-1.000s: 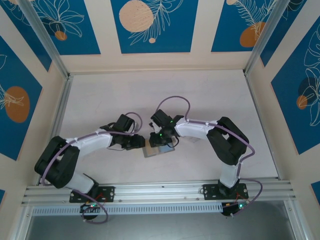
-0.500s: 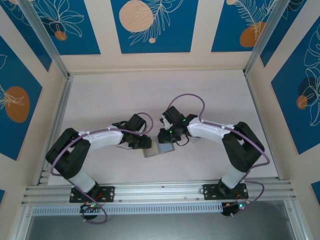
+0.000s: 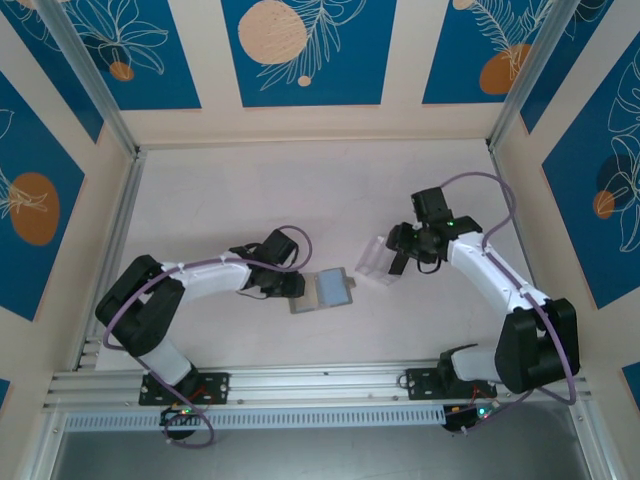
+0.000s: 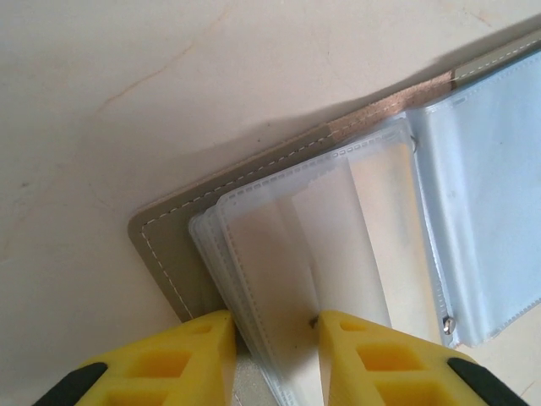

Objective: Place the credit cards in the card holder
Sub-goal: Pick up the credit card from the storage box.

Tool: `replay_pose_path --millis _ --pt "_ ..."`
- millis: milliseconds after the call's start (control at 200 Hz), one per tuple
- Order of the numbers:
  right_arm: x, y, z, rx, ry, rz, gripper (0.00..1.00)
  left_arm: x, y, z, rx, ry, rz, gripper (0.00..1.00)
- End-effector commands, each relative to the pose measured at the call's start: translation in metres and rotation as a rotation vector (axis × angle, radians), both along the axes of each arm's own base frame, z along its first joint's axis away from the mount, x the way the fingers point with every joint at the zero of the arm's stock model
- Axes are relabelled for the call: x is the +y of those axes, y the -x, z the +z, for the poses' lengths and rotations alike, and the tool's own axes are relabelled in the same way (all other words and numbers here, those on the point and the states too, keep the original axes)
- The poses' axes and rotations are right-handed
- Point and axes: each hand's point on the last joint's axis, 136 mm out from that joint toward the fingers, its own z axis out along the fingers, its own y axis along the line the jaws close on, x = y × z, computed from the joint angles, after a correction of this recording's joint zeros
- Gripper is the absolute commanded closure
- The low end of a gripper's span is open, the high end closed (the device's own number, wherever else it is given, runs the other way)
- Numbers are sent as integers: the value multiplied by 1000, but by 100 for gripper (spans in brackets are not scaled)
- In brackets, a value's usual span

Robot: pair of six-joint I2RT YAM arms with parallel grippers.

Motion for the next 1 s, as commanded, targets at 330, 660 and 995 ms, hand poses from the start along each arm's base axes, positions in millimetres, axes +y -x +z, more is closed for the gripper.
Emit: replay_pose_path --millis 330,660,995 --pt "-13 16 -49 160 -63 -66 60 14 19 -28 63 -81 -3 71" --pt "-12 19 -38 146 -67 -53 79 13 19 -31 68 -82 -4 71" --pt "-10 19 -26 140 -55 -26 88 11 19 -34 76 -76 0 72"
